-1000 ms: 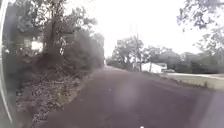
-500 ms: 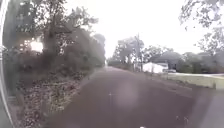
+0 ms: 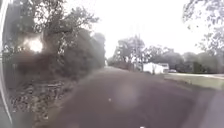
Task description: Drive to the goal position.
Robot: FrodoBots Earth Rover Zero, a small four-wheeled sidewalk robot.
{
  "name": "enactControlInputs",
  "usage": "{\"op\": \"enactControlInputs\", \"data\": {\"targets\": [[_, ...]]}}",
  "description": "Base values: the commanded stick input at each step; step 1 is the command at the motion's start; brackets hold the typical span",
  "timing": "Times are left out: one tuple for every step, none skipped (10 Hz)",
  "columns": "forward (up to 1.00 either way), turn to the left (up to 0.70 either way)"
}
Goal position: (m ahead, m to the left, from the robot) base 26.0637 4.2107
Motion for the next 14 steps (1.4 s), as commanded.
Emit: {"op": "enactControlInputs", "data": {"targets": [[0.7, 0.01], [0.7, 0.01], [0.7, 0.01], [0.7, 0.01], [0.7, 0.01], [0.7, 0.01], [0.7, 0.01], [0.7, 0.01], [0.7, 0.01], [0.7, 0.01], [0.7, 0.01], [0.7, 0.01], [0.7, 0.01], [0.7, 0.01]]}}
